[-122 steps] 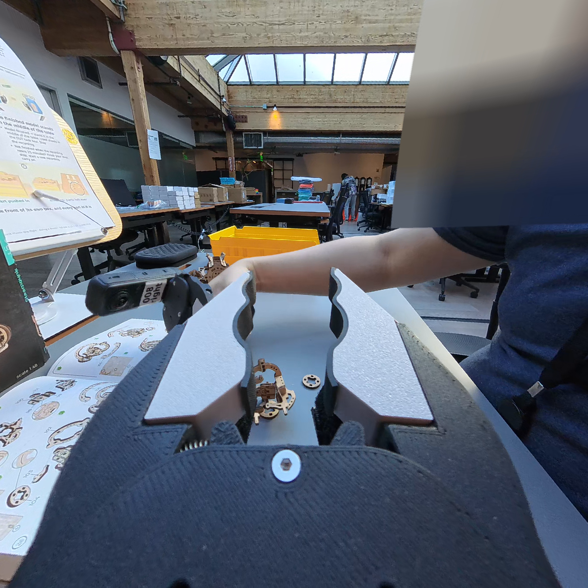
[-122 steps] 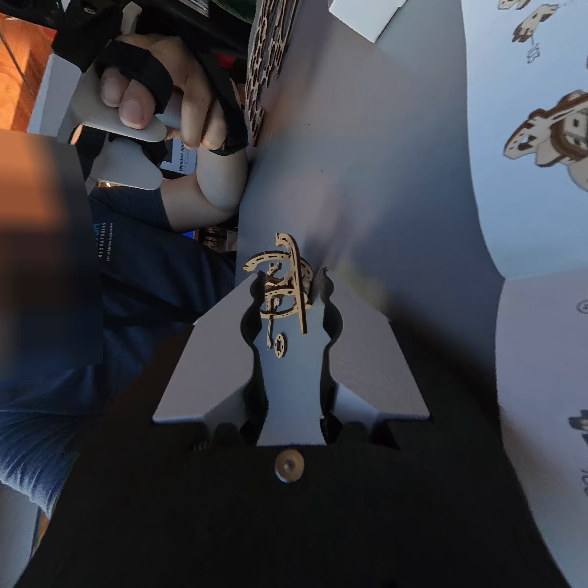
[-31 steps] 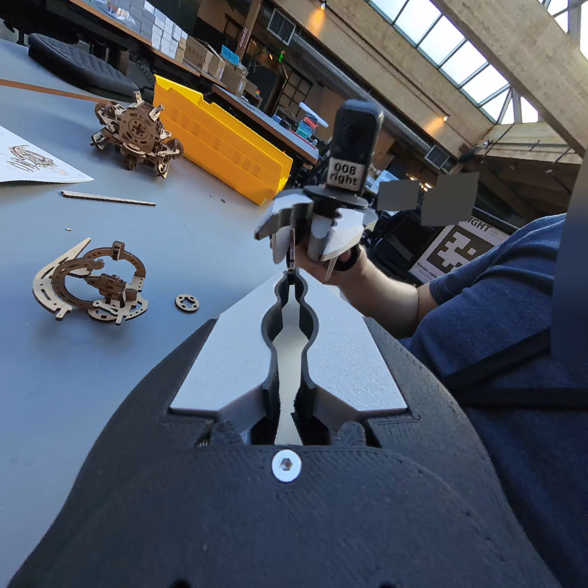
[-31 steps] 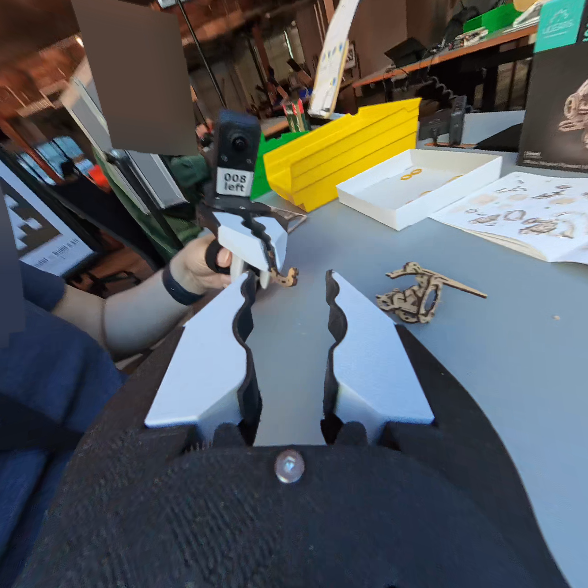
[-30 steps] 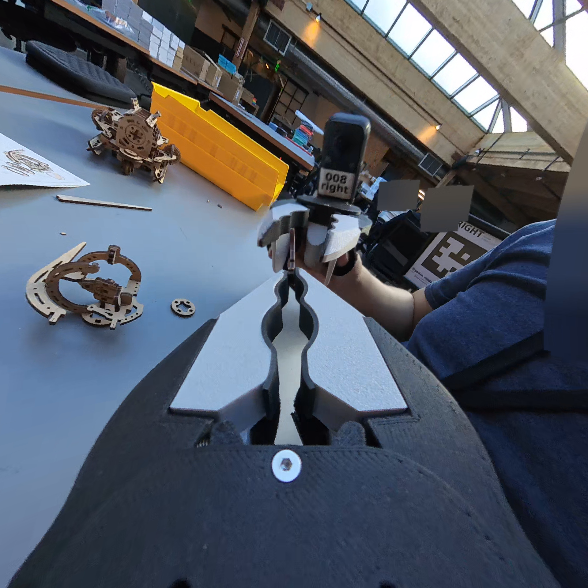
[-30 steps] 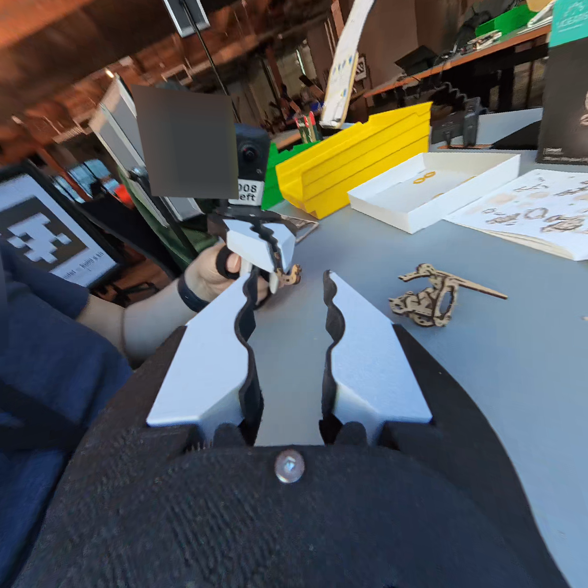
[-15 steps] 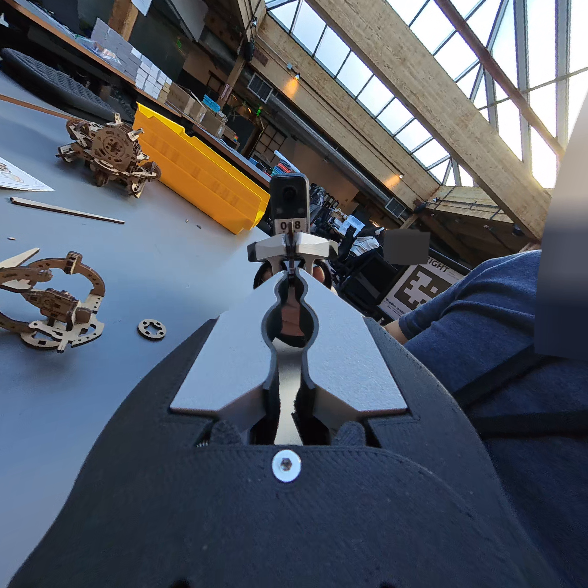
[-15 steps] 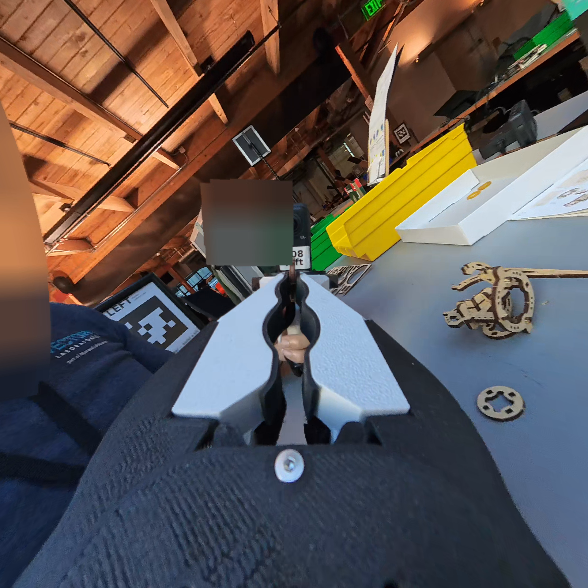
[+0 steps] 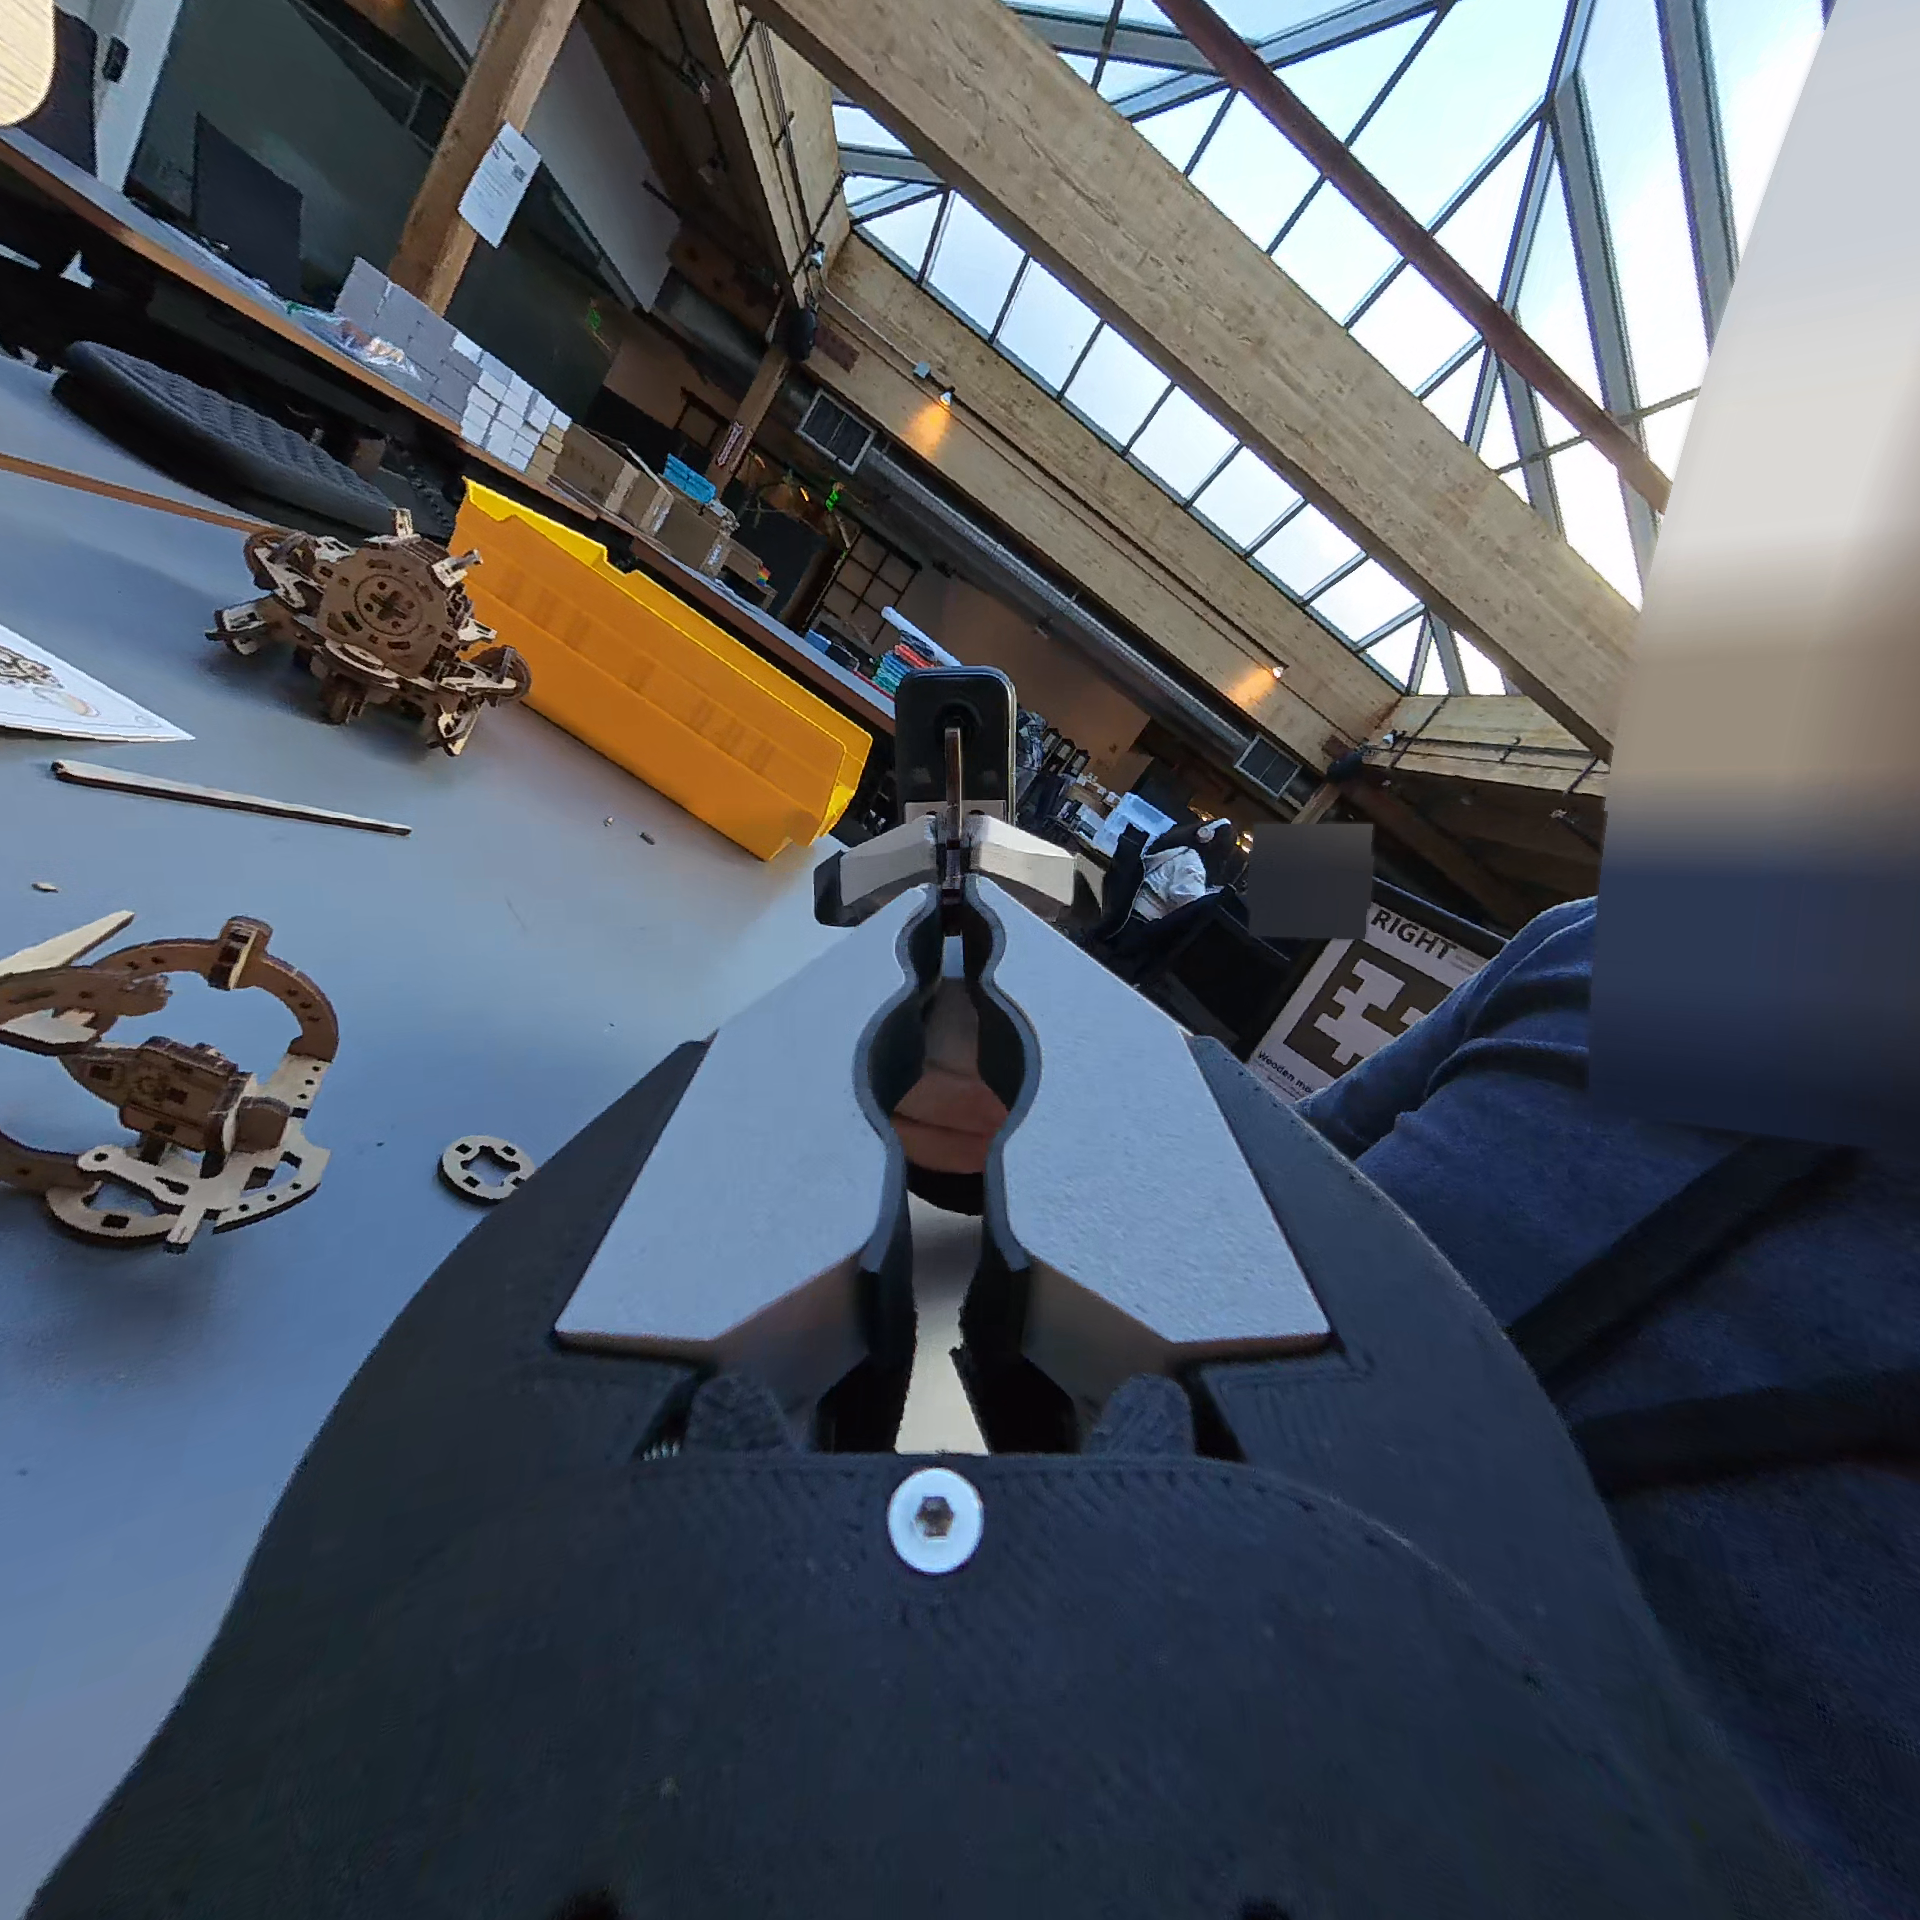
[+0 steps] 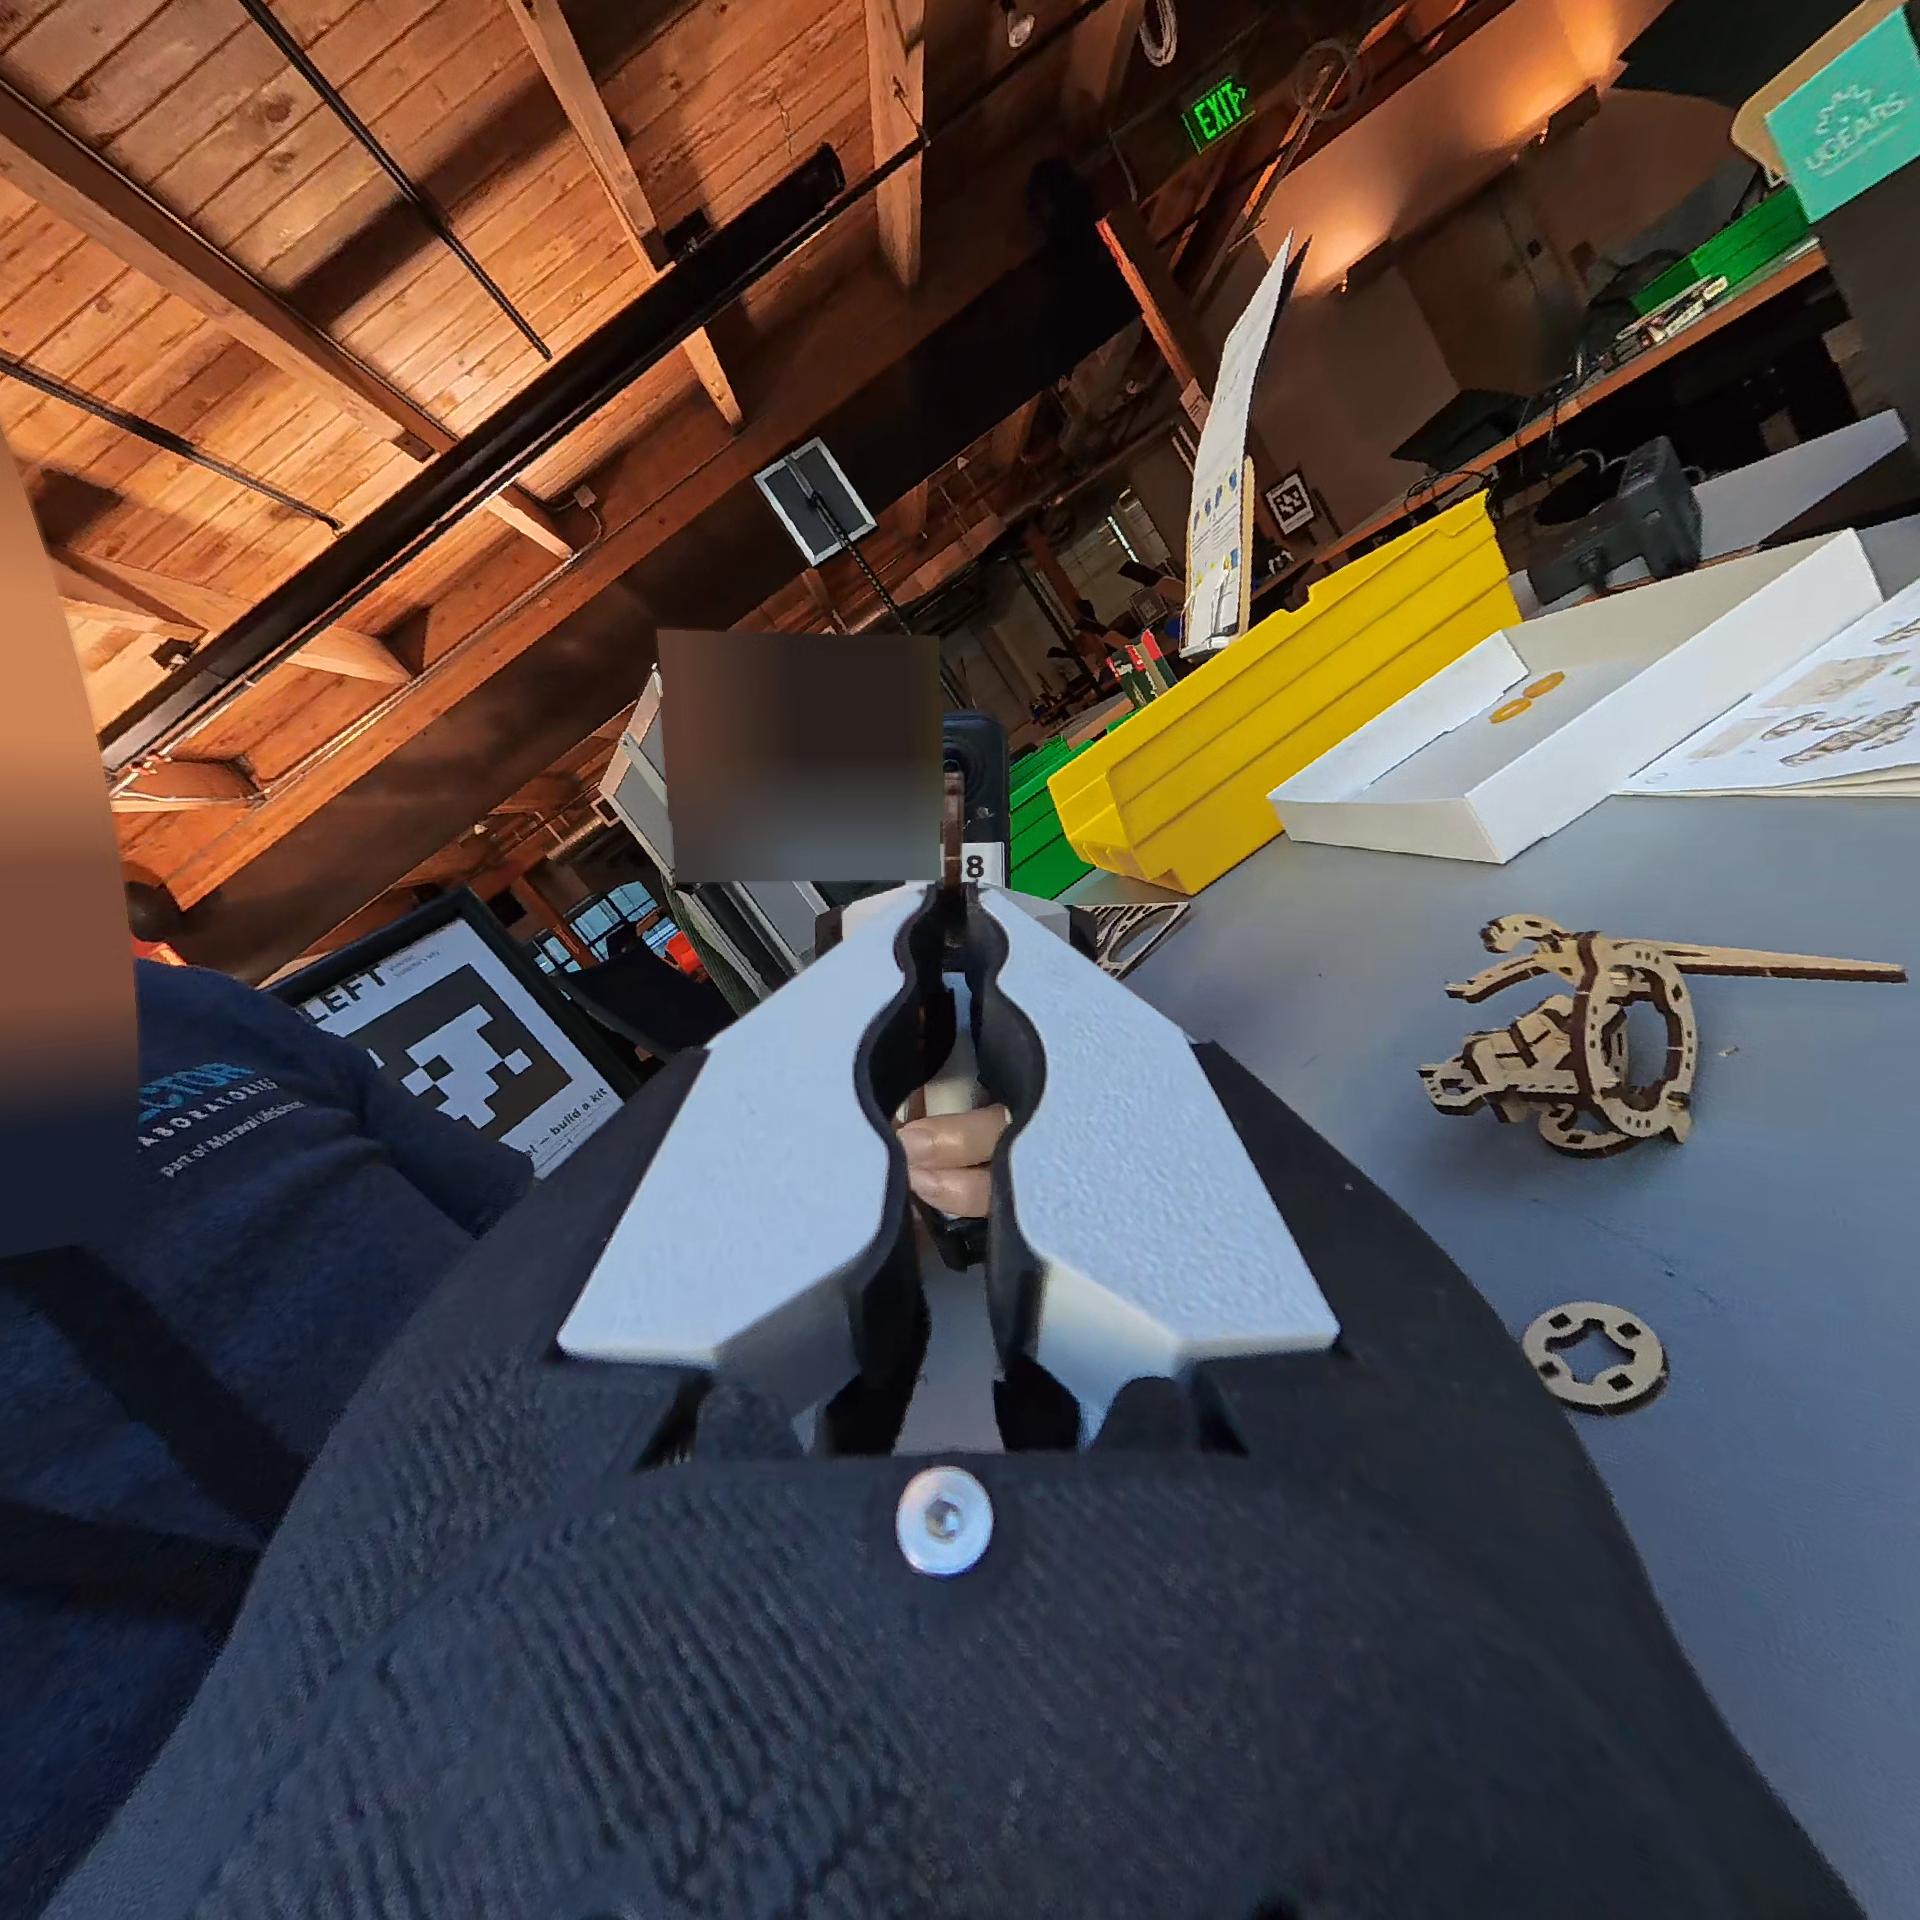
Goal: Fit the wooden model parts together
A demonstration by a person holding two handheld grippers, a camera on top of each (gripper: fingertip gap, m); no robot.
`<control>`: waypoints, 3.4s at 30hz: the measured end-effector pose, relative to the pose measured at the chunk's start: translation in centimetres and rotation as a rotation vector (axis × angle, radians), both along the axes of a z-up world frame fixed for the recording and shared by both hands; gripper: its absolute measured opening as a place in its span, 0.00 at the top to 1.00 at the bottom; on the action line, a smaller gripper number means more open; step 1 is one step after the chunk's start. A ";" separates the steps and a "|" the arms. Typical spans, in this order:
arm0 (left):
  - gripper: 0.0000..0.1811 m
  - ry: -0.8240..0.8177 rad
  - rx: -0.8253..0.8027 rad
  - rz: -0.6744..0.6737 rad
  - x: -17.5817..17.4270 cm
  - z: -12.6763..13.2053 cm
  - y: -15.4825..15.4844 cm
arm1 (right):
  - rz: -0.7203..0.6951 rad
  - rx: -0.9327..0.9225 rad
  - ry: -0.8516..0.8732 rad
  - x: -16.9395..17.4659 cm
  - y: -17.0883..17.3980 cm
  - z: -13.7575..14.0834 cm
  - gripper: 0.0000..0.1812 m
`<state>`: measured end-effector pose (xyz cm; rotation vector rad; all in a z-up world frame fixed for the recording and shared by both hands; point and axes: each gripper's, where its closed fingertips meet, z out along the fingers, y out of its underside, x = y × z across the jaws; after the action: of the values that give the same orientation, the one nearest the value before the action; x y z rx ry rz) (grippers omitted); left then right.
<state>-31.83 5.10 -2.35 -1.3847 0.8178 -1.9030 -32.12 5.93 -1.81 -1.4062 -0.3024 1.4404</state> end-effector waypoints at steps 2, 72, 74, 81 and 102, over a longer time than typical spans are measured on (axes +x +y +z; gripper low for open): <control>1.00 -0.010 -0.007 -0.007 0.0 0.1 0.0 | 0.002 0.016 0.005 0.0 -0.1 0.1 0.99; 0.66 0.409 0.315 -0.098 -1.3 -5.8 10.2 | -0.340 -0.229 -0.638 2.4 5.0 -8.9 0.99; 0.65 0.414 0.302 -0.122 -1.0 -5.9 10.2 | -0.344 -0.247 -0.670 2.2 5.1 -9.6 0.99; 0.75 0.461 0.539 -0.042 -1.2 -6.6 10.8 | -0.391 -0.263 -0.729 2.2 6.0 -10.8 0.99; 0.93 0.823 1.299 -0.531 -0.1 -8.7 11.4 | -0.301 -0.278 -0.605 3.0 5.4 -8.5 0.99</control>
<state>-31.93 16.45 -11.08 -1.0104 2.3983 -0.5452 -29.14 11.36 -10.34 -2.0098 -0.2582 0.8081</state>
